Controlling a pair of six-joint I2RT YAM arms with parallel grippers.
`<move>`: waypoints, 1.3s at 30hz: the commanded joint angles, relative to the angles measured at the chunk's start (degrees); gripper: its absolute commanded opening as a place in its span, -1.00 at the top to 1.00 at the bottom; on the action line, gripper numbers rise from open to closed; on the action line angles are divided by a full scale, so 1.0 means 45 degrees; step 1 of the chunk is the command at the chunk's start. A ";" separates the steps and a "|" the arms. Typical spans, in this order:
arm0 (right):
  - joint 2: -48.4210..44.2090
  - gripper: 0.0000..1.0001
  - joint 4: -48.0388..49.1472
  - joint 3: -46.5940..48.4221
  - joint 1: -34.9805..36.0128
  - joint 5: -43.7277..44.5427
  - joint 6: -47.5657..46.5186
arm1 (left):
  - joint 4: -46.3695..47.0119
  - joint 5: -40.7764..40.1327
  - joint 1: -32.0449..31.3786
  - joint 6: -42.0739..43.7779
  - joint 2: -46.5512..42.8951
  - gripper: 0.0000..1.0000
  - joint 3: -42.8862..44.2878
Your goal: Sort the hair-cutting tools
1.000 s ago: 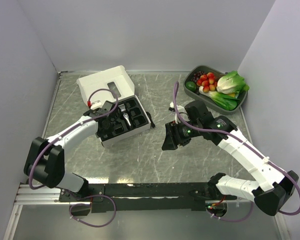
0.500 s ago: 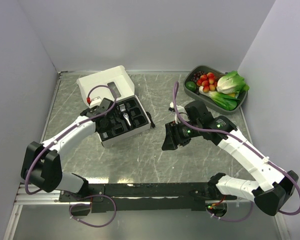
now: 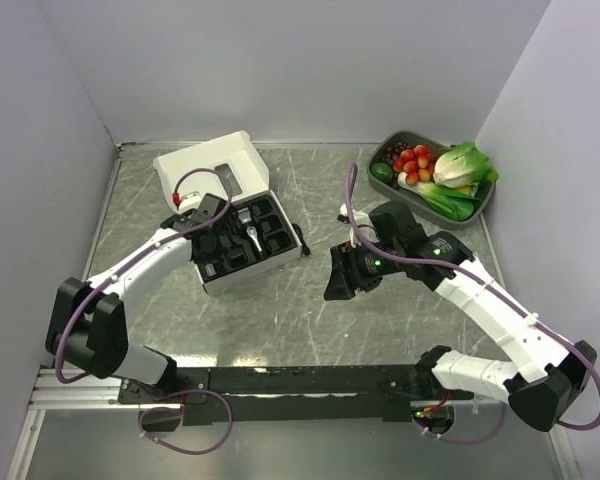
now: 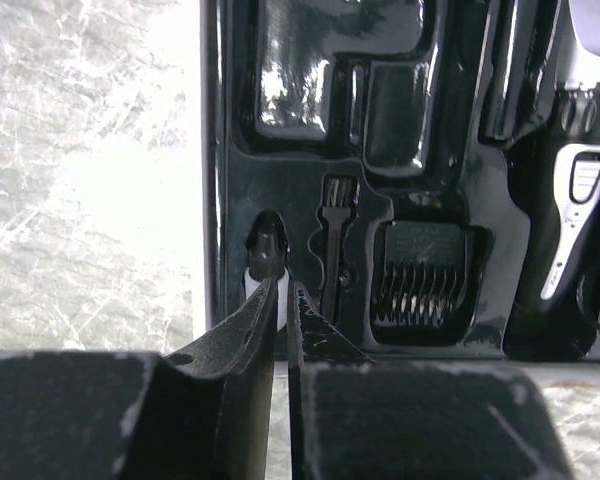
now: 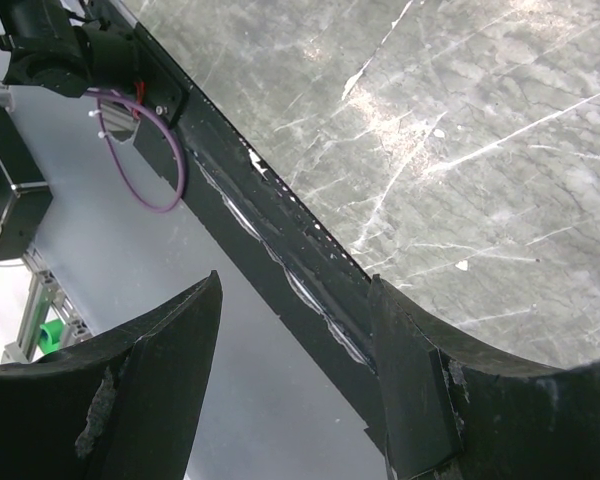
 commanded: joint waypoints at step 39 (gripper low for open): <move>0.2514 -0.43 0.1147 0.1287 -0.0650 0.2177 0.0171 | 0.0219 0.0699 0.0437 0.0648 -0.1174 0.36 0.0994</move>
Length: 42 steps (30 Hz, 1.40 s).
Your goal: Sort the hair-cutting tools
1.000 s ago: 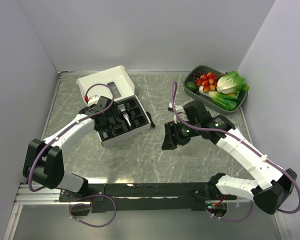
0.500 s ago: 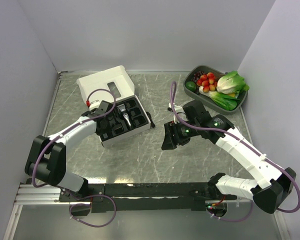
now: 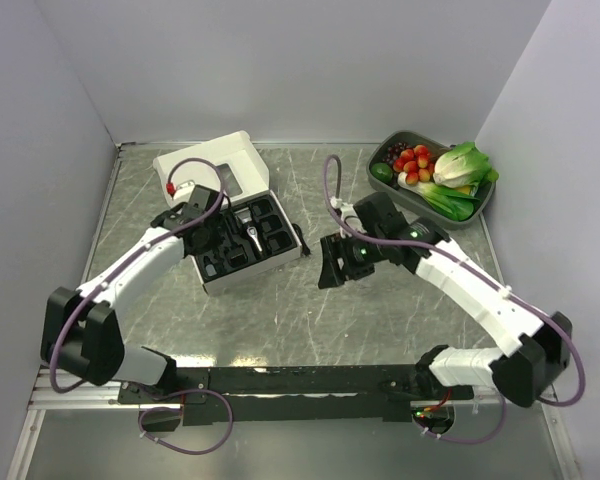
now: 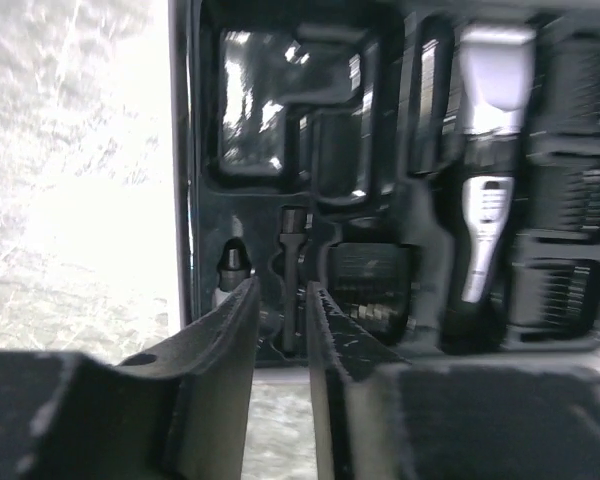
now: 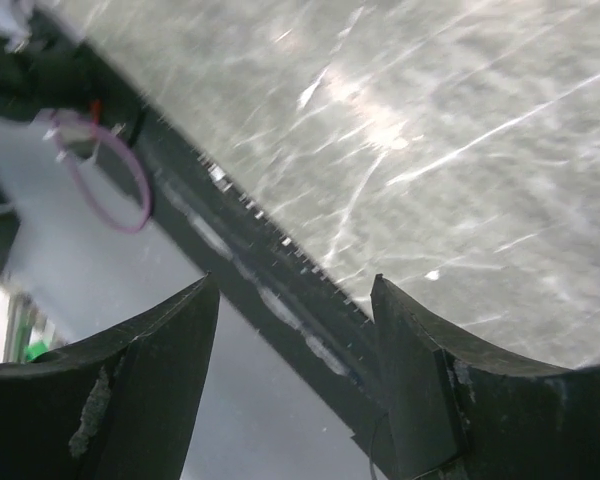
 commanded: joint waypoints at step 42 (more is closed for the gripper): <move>1.0294 -0.04 0.4237 0.4835 -0.1435 0.3211 0.3502 | -0.1395 0.1830 0.0005 0.1734 -0.6534 -0.44 -0.1289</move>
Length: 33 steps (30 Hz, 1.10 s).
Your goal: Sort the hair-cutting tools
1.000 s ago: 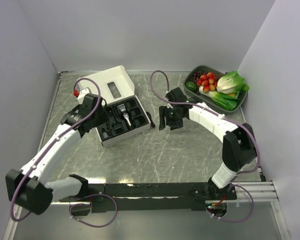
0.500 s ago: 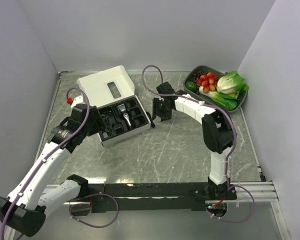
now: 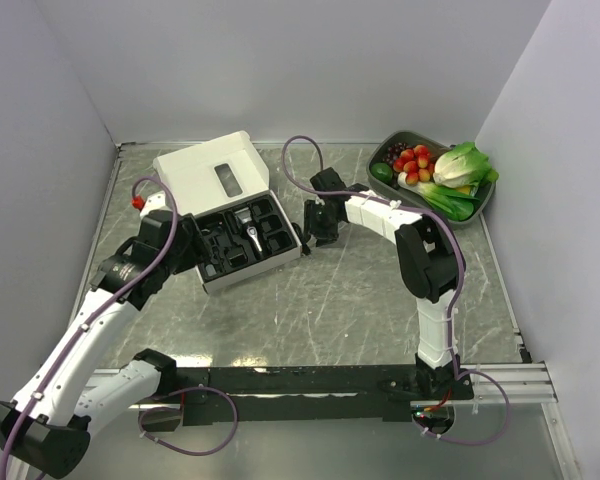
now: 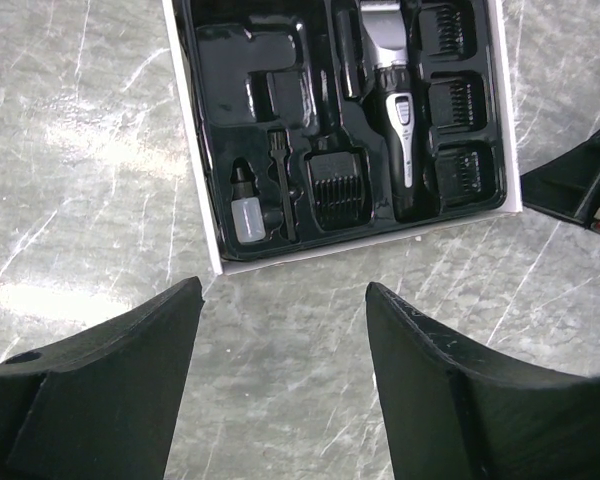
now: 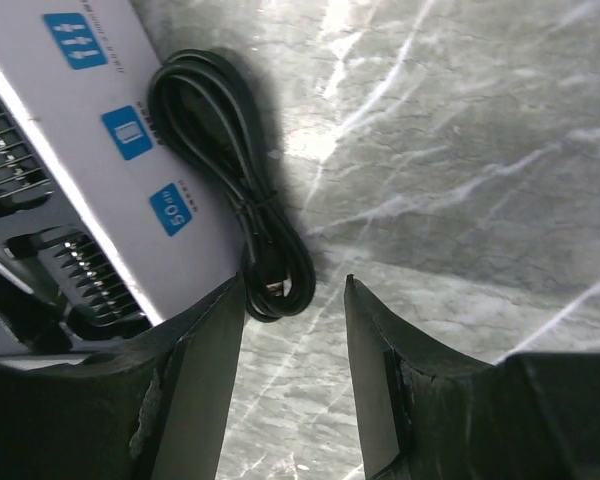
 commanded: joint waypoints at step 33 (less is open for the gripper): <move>-0.4225 1.00 -0.1207 0.0013 0.0671 0.1935 -0.2064 | 0.0404 0.0184 0.0005 -0.0376 0.0141 -0.47 0.0462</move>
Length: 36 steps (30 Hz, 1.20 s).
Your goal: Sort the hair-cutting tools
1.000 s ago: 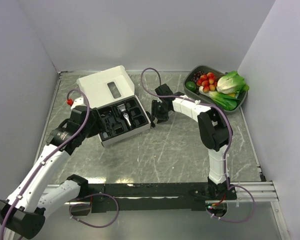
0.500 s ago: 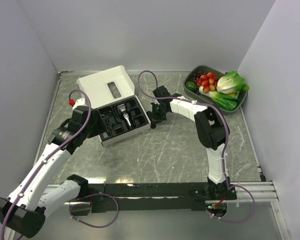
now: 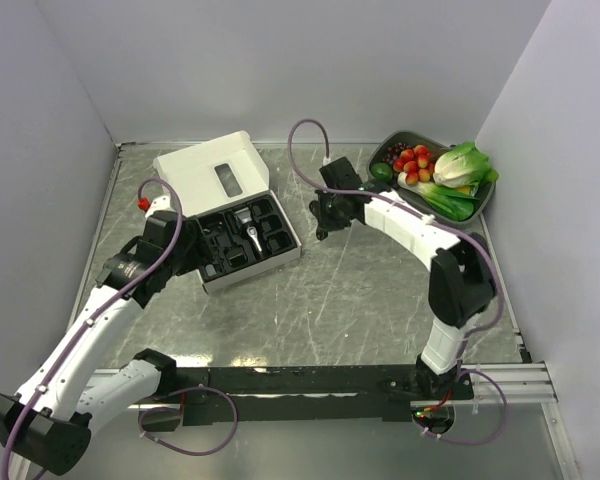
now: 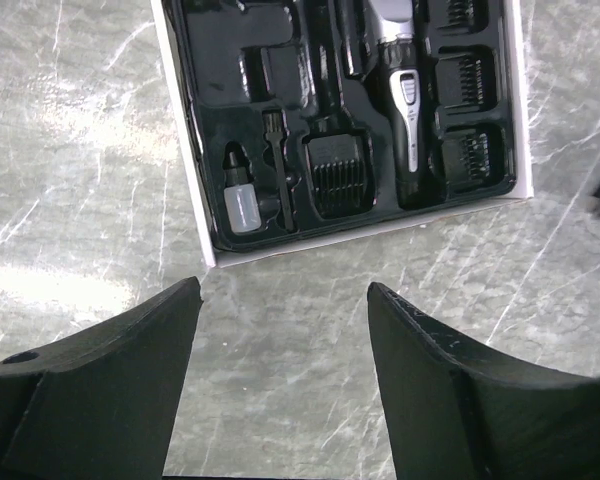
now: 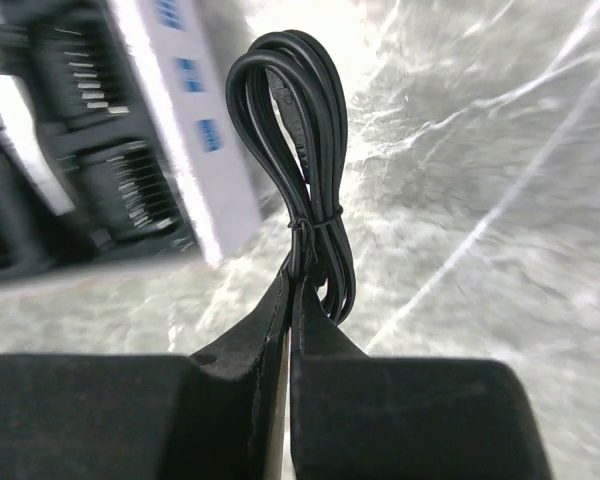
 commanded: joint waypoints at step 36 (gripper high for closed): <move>0.4528 1.00 0.6472 0.5353 0.3691 -0.1930 0.9879 | -0.0992 0.1318 0.0005 -0.0670 -0.2704 -0.93 0.2248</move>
